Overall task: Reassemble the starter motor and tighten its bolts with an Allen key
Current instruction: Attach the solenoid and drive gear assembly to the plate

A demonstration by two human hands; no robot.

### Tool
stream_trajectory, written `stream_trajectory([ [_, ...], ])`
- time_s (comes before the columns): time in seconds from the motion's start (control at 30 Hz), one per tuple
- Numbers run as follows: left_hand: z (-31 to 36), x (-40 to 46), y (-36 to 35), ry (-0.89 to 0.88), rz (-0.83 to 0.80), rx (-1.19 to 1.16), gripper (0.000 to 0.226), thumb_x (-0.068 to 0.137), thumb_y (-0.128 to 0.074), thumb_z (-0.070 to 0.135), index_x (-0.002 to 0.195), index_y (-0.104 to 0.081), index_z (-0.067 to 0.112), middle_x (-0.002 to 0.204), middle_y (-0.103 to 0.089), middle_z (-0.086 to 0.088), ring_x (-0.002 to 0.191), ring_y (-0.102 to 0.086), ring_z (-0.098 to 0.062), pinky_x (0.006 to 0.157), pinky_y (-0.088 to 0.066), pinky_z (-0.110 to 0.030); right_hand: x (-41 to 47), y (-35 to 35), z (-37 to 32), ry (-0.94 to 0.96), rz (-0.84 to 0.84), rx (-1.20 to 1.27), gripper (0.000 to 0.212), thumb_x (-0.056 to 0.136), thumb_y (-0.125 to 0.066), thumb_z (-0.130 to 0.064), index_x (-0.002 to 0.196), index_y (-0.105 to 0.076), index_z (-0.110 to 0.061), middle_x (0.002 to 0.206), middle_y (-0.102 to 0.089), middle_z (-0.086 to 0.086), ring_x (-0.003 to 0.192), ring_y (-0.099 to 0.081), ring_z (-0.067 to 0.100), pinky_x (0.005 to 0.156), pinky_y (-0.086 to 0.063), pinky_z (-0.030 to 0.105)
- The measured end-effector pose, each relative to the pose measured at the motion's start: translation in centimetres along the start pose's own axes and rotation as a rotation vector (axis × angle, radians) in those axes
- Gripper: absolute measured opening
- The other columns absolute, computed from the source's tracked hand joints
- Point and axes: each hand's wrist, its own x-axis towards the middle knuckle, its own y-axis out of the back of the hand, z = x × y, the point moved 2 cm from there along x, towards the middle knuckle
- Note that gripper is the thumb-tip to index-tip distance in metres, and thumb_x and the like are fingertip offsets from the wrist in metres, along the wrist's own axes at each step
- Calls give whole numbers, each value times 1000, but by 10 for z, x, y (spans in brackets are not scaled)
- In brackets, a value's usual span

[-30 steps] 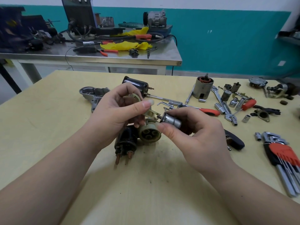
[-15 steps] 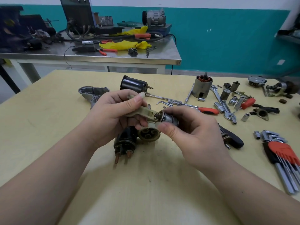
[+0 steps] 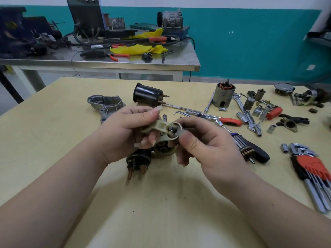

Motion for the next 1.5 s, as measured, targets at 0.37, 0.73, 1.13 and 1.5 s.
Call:
stream_trajectory([
  [0.37,2,-4,-10,-118,85,324,41,103,-59,51,78,-71,21,67,-61,-10,57,-52,-25,56,-40,-29,1,-2,1,-44,5,114,39,86,-66,-48,111,-73,-19,90,-75,9,64,-65,26,55,-50,30],
  [0.73,0,-10,-11,-321,109,548,32,97,-62,54,108,-71,25,83,-67,3,75,-60,-8,67,-47,-16,4,2,0,-74,-15,277,37,95,-60,-47,111,-73,-16,94,-72,12,61,-61,24,57,-47,29],
  [1.13,12,-13,-9,-398,71,430,42,68,-99,42,98,-83,18,88,-80,1,80,-76,-19,75,-60,-27,4,9,-9,18,10,169,25,77,-79,-40,96,-82,-24,76,-59,13,57,-47,20,54,-41,27],
  [1.5,13,-15,-2,-403,156,537,33,66,-94,33,95,-85,19,89,-82,-12,86,-79,-41,79,-67,-54,4,15,-8,80,78,-77,16,84,-78,-21,100,-80,-25,78,-72,-8,64,-60,15,62,-49,23],
])
